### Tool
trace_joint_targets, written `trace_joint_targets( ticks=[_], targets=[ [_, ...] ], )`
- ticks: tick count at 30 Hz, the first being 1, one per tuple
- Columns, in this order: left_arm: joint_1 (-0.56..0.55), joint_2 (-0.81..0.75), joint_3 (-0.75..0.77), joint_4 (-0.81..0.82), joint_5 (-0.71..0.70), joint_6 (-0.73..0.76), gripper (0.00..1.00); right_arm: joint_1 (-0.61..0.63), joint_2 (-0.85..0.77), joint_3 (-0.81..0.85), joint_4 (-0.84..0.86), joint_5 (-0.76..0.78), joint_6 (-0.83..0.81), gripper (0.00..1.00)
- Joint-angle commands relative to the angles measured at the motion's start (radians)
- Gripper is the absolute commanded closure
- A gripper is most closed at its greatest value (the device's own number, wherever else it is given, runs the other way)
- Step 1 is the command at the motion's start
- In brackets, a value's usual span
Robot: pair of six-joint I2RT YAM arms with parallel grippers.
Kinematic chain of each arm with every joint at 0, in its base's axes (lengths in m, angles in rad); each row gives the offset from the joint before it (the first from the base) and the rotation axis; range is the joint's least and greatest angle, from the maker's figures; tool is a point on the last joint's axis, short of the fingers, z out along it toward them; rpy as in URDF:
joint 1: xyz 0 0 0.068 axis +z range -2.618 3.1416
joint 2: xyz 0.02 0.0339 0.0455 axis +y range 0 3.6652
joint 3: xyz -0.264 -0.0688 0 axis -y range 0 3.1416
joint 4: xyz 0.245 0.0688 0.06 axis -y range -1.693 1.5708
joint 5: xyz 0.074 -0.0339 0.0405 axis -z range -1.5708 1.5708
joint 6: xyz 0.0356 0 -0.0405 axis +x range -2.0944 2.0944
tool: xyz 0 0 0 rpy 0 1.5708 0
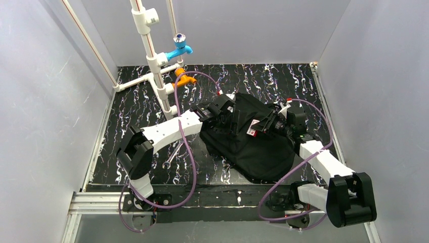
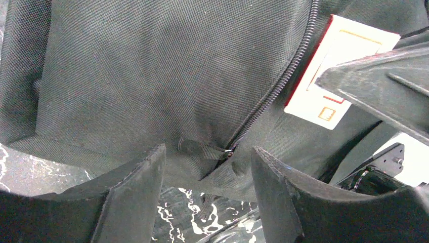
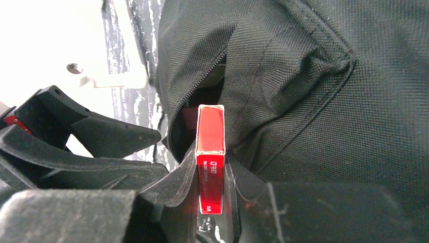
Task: Pack the student bag
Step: Place the stationery in the student bag.
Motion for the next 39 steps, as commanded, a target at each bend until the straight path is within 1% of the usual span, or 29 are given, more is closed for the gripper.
trace_joint_targets(
  ticks=[1,4,6,9,13,16,19,21,23,25,27,30,34,36,39],
  targets=[
    [0.003,-0.064,0.026,-0.027,-0.016,0.012,0.38,-0.005,0.016,-0.053,0.263,-0.072,0.149,0.87],
    [0.003,-0.098,-0.013,-0.031,-0.043,-0.010,0.38,-0.005,0.063,-0.084,0.364,-0.055,0.195,0.87],
    [0.005,-0.114,-0.038,-0.033,-0.053,-0.028,0.40,0.003,0.110,-0.103,0.467,-0.056,0.240,0.87],
    [0.005,-0.138,-0.081,-0.023,-0.063,-0.075,0.42,0.046,0.180,-0.106,0.584,-0.011,0.282,0.86],
    [0.004,-0.175,-0.152,0.018,-0.071,-0.116,0.40,0.141,0.255,-0.087,0.669,0.108,0.312,0.86],
    [0.005,-0.215,-0.203,0.026,-0.103,-0.131,0.39,0.200,0.288,-0.095,0.762,0.220,0.318,0.85],
    [0.005,-0.270,-0.245,0.028,-0.139,-0.142,0.38,0.240,0.307,-0.119,0.822,0.357,0.303,0.83],
    [0.005,-0.295,-0.269,0.031,-0.147,-0.147,0.37,0.246,0.343,-0.128,0.851,0.390,0.290,0.76],
    [0.005,-0.310,-0.284,0.036,-0.143,-0.154,0.37,0.245,0.378,-0.126,0.875,0.378,0.270,0.69],
    [0.005,-0.318,-0.294,0.033,-0.140,-0.160,0.36,0.245,0.392,-0.116,0.839,0.343,0.261,0.61],
    [0.005,-0.331,-0.304,0.036,-0.144,-0.165,0.36,0.245,0.378,-0.111,0.762,0.303,0.241,0.55],
    [0.005,-0.341,-0.309,0.035,-0.145,-0.156,0.34,0.245,0.295,-0.089,0.540,0.287,0.175,0.40],
    [0.005,-0.339,-0.313,0.033,-0.128,-0.164,0.33,0.233,0.170,-0.060,0.282,0.297,0.074,0.25],
    [0.005,-0.340,-0.318,0.036,-0.115,-0.171,0.33,0.213,0.129,-0.027,0.158,0.299,0.012,0.21],
    [0.005,-0.345,-0.329,0.048,-0.098,-0.180,0.32,0.158,0.098,-0.006,0.068,0.255,-0.033,0.21]
  ],
)
